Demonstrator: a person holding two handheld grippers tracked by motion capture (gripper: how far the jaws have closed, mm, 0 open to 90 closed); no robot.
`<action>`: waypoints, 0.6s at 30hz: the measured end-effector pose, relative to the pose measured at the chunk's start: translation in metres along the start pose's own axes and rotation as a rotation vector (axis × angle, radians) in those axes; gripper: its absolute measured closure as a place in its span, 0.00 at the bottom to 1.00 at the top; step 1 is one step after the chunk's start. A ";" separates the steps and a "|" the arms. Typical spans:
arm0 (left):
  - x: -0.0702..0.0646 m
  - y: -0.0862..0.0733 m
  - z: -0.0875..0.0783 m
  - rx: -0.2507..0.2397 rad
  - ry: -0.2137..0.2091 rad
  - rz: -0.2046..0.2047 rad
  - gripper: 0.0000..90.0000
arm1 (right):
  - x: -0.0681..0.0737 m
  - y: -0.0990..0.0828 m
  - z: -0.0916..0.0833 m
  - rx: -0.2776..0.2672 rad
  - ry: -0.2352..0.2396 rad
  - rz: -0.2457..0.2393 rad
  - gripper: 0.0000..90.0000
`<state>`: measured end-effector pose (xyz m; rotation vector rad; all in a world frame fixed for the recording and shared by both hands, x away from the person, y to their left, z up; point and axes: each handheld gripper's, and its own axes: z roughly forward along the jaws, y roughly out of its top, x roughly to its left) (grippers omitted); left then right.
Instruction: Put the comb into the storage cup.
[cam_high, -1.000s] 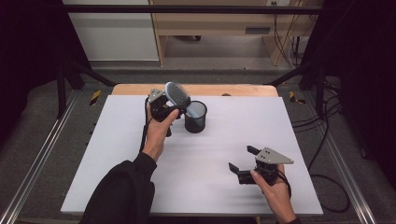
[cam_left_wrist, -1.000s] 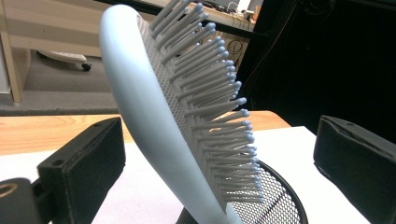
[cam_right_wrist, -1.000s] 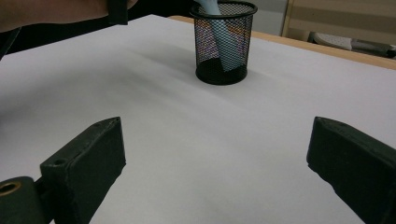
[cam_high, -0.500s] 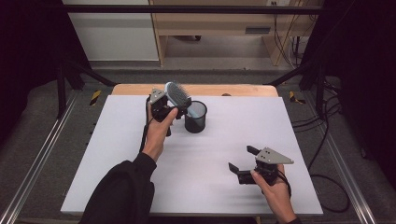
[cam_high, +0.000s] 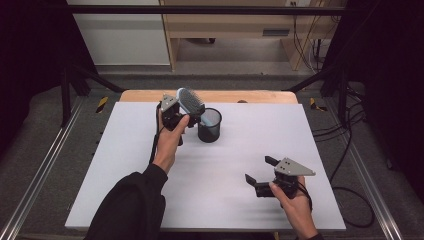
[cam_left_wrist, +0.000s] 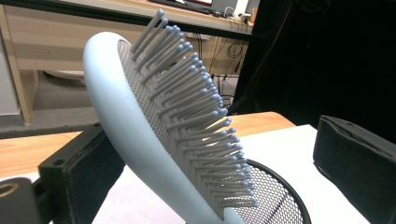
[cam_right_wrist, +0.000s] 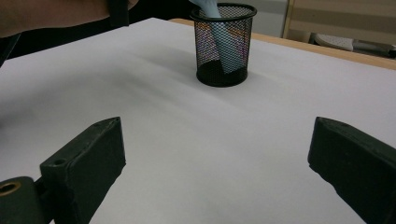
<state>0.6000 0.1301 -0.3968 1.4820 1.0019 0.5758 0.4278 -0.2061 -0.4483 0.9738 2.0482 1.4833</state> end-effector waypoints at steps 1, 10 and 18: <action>0.000 0.000 0.000 0.000 0.001 0.000 0.03 | 0.000 0.000 0.000 -0.001 0.000 0.000 0.05; 0.000 -0.001 0.000 0.016 0.006 -0.005 0.03 | -0.001 0.000 0.001 0.001 0.004 0.008 0.05; 0.000 -0.004 -0.002 0.023 0.005 0.004 0.03 | -0.001 0.000 0.002 0.003 0.016 0.000 0.05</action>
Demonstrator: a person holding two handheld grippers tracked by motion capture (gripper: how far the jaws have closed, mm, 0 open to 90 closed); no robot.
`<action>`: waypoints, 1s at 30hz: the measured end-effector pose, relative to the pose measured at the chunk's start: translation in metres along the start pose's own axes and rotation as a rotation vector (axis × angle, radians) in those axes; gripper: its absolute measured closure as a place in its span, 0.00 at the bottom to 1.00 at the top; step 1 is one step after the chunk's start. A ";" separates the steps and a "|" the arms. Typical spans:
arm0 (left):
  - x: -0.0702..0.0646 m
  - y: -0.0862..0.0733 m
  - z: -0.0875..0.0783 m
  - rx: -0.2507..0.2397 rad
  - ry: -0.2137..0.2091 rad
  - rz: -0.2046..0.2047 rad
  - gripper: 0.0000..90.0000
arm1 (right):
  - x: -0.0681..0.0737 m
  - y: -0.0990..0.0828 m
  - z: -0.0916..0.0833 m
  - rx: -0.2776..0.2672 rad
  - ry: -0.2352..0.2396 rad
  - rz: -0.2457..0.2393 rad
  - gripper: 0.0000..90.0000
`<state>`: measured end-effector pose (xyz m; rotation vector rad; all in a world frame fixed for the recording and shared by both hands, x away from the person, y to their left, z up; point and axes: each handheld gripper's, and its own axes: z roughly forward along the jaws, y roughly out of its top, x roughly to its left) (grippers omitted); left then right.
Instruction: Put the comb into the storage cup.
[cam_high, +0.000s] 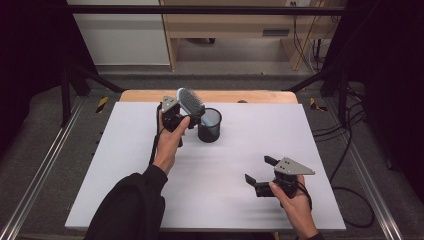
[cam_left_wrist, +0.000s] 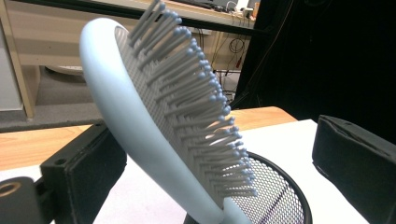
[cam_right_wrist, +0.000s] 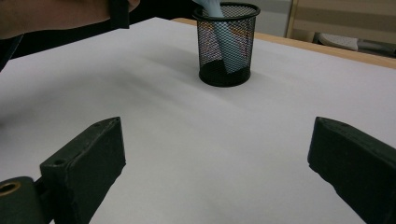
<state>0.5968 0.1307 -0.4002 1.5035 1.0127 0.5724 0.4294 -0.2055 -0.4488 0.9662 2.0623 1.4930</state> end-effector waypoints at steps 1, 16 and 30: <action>0.000 -0.001 0.000 0.002 0.005 0.006 0.03 | 0.000 0.000 0.000 0.000 0.002 -0.002 0.05; -0.002 -0.007 -0.014 0.027 0.012 0.022 0.03 | 0.002 -0.001 0.002 -0.001 0.030 -0.001 0.05; -0.001 -0.008 -0.052 0.014 0.008 0.054 0.03 | 0.006 0.001 0.002 0.001 0.016 -0.016 0.05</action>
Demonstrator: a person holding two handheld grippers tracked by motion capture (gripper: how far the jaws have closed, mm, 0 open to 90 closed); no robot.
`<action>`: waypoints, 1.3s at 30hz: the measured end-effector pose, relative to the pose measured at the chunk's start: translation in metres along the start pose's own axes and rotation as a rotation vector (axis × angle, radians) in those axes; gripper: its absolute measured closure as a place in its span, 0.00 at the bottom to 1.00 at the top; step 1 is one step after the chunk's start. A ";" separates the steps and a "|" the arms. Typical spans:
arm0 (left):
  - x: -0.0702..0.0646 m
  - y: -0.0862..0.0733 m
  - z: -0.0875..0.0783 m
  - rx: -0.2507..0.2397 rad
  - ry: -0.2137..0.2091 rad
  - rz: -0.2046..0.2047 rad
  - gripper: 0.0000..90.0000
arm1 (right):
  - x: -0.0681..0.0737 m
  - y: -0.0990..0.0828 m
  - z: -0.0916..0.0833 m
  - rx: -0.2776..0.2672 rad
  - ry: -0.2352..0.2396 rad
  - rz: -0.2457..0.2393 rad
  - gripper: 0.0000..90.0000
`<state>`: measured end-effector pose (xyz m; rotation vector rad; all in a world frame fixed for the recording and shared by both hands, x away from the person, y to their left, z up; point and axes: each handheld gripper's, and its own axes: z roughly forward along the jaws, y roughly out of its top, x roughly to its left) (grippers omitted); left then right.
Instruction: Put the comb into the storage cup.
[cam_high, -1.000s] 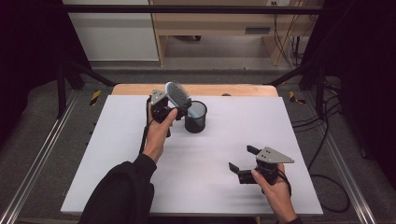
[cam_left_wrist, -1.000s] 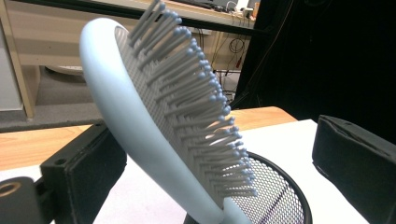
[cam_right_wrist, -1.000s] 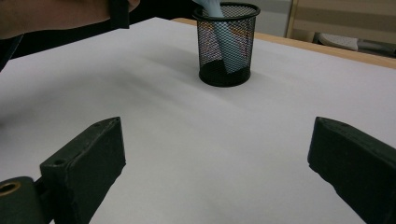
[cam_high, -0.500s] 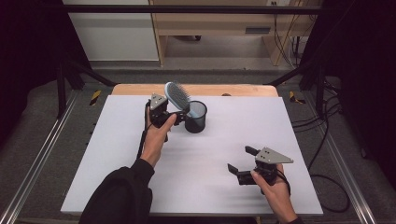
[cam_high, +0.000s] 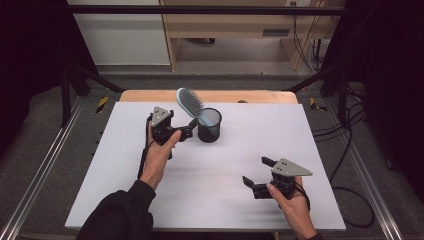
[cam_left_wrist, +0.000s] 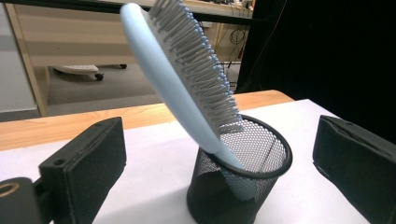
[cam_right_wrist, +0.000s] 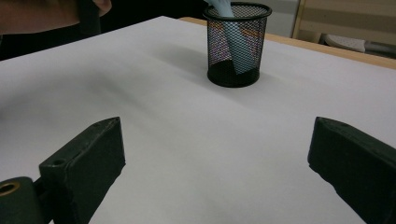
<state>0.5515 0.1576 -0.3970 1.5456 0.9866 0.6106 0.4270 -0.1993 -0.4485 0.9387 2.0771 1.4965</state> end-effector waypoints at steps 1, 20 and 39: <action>0.001 0.001 -0.003 -0.004 -0.001 -0.002 0.03 | 0.000 0.000 0.000 0.002 -0.002 0.002 0.05; 0.010 0.016 -0.035 -0.049 0.011 -0.002 0.03 | -0.004 0.000 -0.002 -0.003 -0.014 0.012 0.04; 0.023 0.031 -0.076 -0.051 0.013 0.016 0.02 | -0.005 0.000 -0.002 -0.007 -0.022 0.017 0.04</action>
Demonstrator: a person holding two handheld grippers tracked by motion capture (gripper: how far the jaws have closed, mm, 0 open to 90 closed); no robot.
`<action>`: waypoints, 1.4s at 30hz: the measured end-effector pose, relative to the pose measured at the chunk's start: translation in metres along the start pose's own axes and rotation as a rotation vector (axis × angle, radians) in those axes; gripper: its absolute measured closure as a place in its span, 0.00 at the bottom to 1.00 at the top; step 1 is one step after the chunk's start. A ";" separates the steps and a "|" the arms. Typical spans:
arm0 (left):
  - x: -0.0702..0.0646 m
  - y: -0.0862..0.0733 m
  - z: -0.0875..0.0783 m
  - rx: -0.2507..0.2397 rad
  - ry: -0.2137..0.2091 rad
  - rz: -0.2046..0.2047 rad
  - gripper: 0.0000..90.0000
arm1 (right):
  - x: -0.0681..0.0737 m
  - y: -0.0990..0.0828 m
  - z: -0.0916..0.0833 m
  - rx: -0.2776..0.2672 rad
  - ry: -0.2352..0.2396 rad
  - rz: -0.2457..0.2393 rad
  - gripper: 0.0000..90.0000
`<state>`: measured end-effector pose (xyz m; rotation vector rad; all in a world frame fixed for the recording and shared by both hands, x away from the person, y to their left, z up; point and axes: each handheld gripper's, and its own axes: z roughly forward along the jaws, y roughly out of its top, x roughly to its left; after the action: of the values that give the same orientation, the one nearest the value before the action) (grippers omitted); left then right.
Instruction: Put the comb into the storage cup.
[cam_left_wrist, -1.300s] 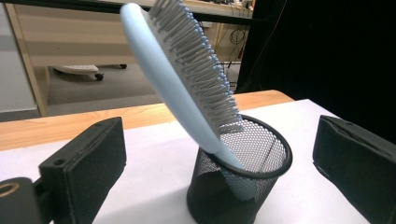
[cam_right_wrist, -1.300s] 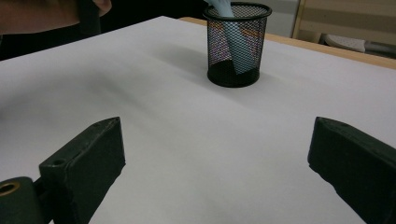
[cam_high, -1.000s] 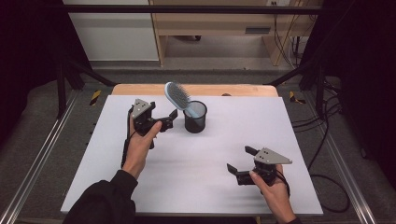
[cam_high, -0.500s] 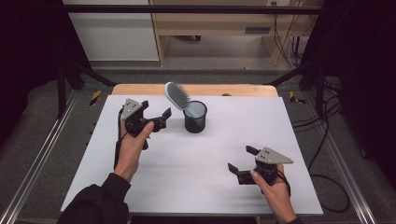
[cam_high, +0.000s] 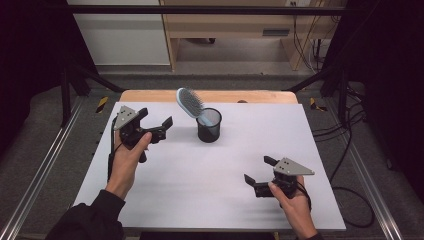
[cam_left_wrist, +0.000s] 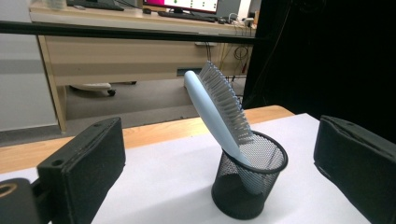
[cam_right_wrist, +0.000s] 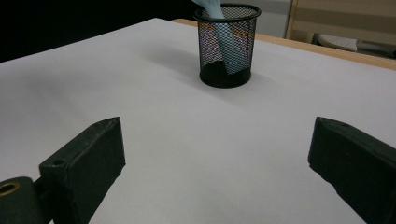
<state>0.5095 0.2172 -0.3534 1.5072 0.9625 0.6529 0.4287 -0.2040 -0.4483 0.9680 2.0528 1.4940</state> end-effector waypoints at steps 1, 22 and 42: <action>0.000 0.000 -0.002 -0.004 -0.001 0.000 0.02 | 0.000 0.000 0.000 -0.001 -0.001 0.002 0.04; 0.032 -0.007 -0.072 -0.081 0.034 0.013 0.02 | 0.001 0.002 -0.017 -0.080 -0.041 0.008 0.04; 0.059 -0.031 -0.116 -0.084 0.086 0.065 0.02 | -0.017 0.006 -0.032 -0.114 -0.134 -0.041 0.04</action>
<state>0.4359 0.3276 -0.3712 1.4507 0.9425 0.8006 0.4200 -0.2359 -0.4328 0.9495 1.8621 1.4663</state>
